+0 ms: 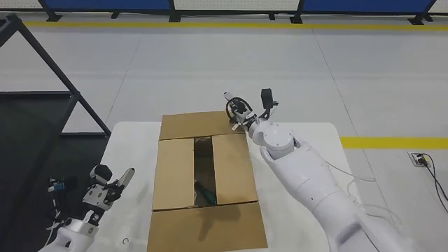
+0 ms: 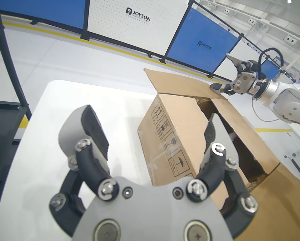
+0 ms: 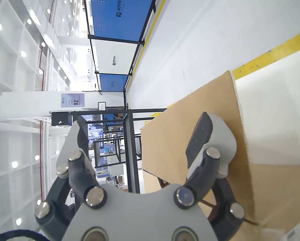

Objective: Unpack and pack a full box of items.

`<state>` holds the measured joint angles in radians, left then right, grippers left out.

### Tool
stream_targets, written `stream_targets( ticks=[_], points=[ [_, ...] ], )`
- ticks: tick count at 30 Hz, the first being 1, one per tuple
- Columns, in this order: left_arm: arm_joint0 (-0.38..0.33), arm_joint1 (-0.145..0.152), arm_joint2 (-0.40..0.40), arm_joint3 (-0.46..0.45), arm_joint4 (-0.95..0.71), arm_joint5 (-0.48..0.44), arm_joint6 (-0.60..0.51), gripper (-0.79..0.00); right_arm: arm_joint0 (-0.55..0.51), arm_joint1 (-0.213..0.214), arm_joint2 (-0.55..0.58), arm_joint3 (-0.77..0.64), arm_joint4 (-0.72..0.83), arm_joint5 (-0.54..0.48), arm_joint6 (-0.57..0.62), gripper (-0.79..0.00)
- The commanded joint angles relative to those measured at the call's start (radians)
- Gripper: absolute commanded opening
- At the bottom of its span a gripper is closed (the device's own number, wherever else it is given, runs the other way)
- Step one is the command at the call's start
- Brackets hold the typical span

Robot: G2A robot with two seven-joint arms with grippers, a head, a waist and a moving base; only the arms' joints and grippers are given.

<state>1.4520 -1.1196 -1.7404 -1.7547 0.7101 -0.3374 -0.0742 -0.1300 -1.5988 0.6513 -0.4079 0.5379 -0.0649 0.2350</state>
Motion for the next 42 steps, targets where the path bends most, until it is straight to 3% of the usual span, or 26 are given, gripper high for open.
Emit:
stream_targets(
  ticks=[1,9,17,24,33,42],
  points=[
    [0.0,0.0,0.0,0.0,0.0,0.0,0.0,0.0,0.013,-0.005,0.004,0.033,-0.005,0.02,0.034,0.0],
    [0.0,0.0,0.0,0.0,0.0,0.0,0.0,0.0,0.024,-0.012,0.03,0.097,-0.013,0.003,0.149,0.0],
    [0.0,0.0,0.0,0.0,0.0,0.0,0.0,0.0,0.016,-0.005,0.056,0.123,-0.038,-0.02,0.182,0.0],
    [0.0,0.0,0.0,0.0,0.0,0.0,0.0,0.0,-0.014,0.008,0.119,0.079,0.016,-0.163,0.195,0.0],
    [-0.009,0.002,-0.027,-0.002,0.008,0.014,0.007,0.0,-0.108,0.042,0.15,-0.111,-0.031,-0.252,0.382,0.0],
    [-0.026,0.01,-0.083,0.001,0.038,-0.009,0.001,0.0,-0.262,0.105,0.21,-0.445,-0.135,-0.138,0.481,0.0]
  ],
)
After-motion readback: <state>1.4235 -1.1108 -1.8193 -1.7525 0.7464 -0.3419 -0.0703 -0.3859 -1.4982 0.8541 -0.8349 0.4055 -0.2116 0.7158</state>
